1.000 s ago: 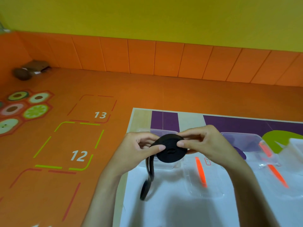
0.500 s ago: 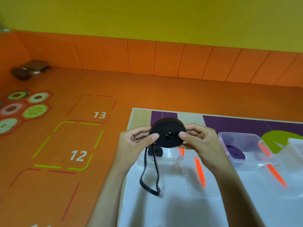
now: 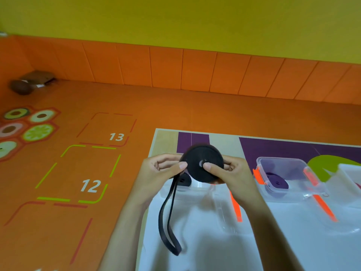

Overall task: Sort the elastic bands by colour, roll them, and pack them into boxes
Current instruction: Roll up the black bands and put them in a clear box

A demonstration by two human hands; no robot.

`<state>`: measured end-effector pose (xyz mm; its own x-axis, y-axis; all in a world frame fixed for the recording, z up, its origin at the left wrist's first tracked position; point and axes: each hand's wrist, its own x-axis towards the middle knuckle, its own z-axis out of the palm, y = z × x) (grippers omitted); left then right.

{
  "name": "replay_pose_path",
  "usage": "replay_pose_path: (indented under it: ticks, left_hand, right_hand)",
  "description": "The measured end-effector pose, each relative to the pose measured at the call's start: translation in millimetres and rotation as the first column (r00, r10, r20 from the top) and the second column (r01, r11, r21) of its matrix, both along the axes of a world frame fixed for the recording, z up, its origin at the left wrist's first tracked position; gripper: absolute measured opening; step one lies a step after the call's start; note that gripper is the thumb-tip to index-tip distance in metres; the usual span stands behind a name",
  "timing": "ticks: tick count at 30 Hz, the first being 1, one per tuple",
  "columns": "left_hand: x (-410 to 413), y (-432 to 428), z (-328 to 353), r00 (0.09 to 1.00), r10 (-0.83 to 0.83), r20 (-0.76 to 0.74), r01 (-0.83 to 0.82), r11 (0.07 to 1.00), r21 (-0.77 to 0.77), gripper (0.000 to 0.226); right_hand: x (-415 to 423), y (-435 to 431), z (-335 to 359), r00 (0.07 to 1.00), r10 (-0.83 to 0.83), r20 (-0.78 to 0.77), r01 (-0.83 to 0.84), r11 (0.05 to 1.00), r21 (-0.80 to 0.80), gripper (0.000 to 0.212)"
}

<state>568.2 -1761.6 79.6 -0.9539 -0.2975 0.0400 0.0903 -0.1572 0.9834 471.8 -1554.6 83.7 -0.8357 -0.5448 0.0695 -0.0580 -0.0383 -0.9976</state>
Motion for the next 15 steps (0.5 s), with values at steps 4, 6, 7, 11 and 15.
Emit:
replay_pose_path:
  ticks: [4, 6, 7, 11, 15]
  left_hand:
    - [1, -4, -9, 0.998, 0.031, -0.051, -0.039, 0.986, -0.160, 0.017]
    - [5, -9, -10, 0.998, 0.026, -0.059, -0.038, 0.978, -0.207, 0.020]
    - [7, -11, -9, 0.998, 0.002, -0.055, -0.014, 0.975, -0.220, 0.021]
    - [5, -6, -12, 0.998, -0.061, -0.019, 0.055, 0.971, -0.232, 0.018]
    - [-3, 2, -15, 1.000, -0.004, -0.030, 0.001, 0.992, -0.123, 0.019]
  right_hand:
    - [-1, 1, -13, 0.987, 0.102, -0.124, -0.082, 0.985, 0.154, 0.029]
    - [-4, 6, -12, 0.975, 0.192, -0.111, -0.167, 0.964, 0.206, 0.041]
    - [-5, 9, -10, 0.976, 0.208, -0.067, -0.192, 0.962, 0.196, 0.039]
    - [-10, 12, -2, 0.982, 0.185, -0.043, -0.172, 0.961, 0.215, 0.010]
    - [-8, 11, -7, 0.996, 0.071, -0.056, -0.066, 0.994, 0.084, 0.012]
